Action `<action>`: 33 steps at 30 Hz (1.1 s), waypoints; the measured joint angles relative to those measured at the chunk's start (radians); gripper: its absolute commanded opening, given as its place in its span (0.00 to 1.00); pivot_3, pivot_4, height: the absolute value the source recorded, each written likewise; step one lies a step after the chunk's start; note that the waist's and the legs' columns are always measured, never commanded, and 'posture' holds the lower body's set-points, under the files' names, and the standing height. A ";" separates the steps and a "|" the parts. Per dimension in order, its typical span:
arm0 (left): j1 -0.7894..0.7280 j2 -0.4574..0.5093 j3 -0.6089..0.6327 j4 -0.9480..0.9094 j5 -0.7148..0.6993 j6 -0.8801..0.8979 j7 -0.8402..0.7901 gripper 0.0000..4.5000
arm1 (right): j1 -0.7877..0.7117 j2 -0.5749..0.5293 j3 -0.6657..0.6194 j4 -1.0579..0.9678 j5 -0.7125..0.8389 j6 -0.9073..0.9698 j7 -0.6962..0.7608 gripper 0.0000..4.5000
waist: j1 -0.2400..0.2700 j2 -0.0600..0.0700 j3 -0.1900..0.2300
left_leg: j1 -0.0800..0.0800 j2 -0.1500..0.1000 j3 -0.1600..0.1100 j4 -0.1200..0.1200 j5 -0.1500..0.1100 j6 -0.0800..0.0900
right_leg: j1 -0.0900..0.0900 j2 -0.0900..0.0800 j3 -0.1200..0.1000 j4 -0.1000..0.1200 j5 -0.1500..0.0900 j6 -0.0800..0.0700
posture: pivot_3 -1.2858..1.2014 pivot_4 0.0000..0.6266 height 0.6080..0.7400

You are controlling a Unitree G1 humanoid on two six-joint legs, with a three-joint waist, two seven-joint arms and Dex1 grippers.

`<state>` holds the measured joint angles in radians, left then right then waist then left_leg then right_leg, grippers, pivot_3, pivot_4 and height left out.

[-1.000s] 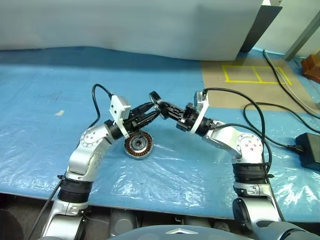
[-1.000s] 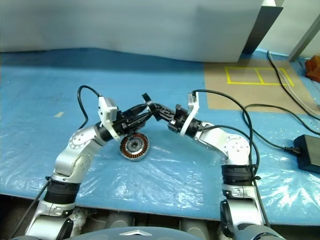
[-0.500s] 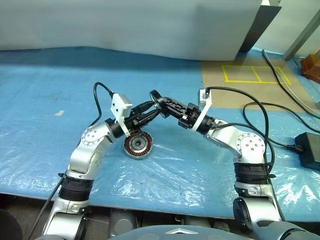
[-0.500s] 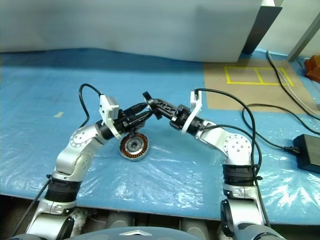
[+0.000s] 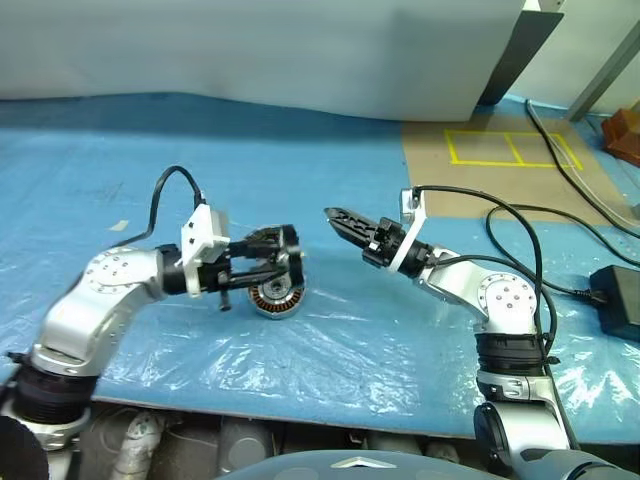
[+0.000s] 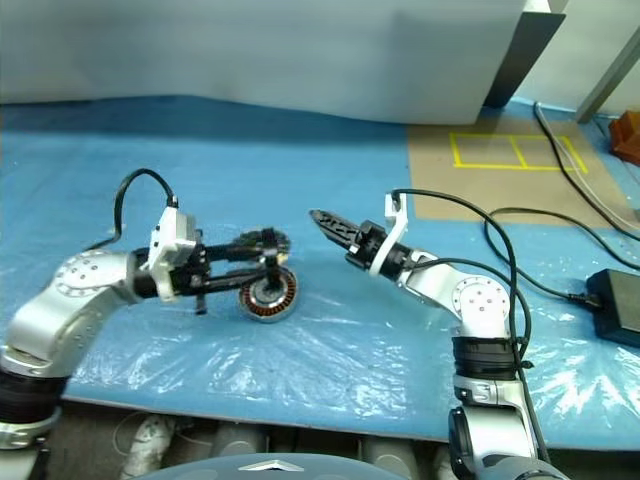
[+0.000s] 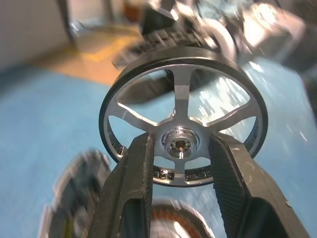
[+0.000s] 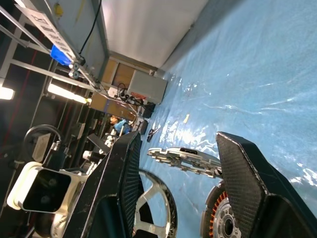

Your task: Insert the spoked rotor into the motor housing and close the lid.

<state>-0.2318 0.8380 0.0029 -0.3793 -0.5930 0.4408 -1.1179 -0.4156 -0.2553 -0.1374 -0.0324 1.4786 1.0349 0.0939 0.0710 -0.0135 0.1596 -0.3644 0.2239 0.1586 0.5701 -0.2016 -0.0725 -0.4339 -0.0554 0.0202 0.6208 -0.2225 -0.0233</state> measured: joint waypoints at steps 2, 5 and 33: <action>-0.005 0.064 -0.001 0.025 0.020 -0.024 -0.082 0.29 | 0.000 0.008 0.000 0.000 -0.016 -0.001 0.004 0.56 | 0.000 0.000 0.000 | 0.000 0.000 0.000 0.000 0.000 0.000 | 0.000 0.000 0.000 0.000 0.000 0.000 | 0.52 0.24 1.00; -0.050 0.112 -0.003 0.112 0.056 -0.097 -0.190 0.29 | 0.000 0.022 0.001 0.000 -0.038 -0.004 0.016 0.56 | 0.001 0.000 0.000 | 0.000 0.000 0.000 0.000 0.000 0.000 | 0.000 0.000 0.000 0.000 0.000 0.000 | 0.52 0.24 1.00; -0.664 0.052 -0.211 0.994 0.373 -0.758 -0.481 0.29 | 0.056 0.080 -0.003 -0.029 -0.189 -0.038 0.065 0.56 | 0.021 -0.001 0.000 | -0.002 0.000 0.000 0.005 0.000 0.000 | 0.000 -0.005 -0.005 0.004 -0.001 -0.003 | 0.52 0.24 1.00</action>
<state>-0.8956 0.8897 -0.2080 0.6148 -0.2202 -0.3173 -1.5986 -0.3601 -0.1754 -0.1407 -0.0616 1.2895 0.9965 0.1585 0.0922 -0.0140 0.1594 -0.3666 0.2238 0.1584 0.5749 -0.2015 -0.0727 -0.4334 -0.0602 0.0154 0.6249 -0.2235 -0.0267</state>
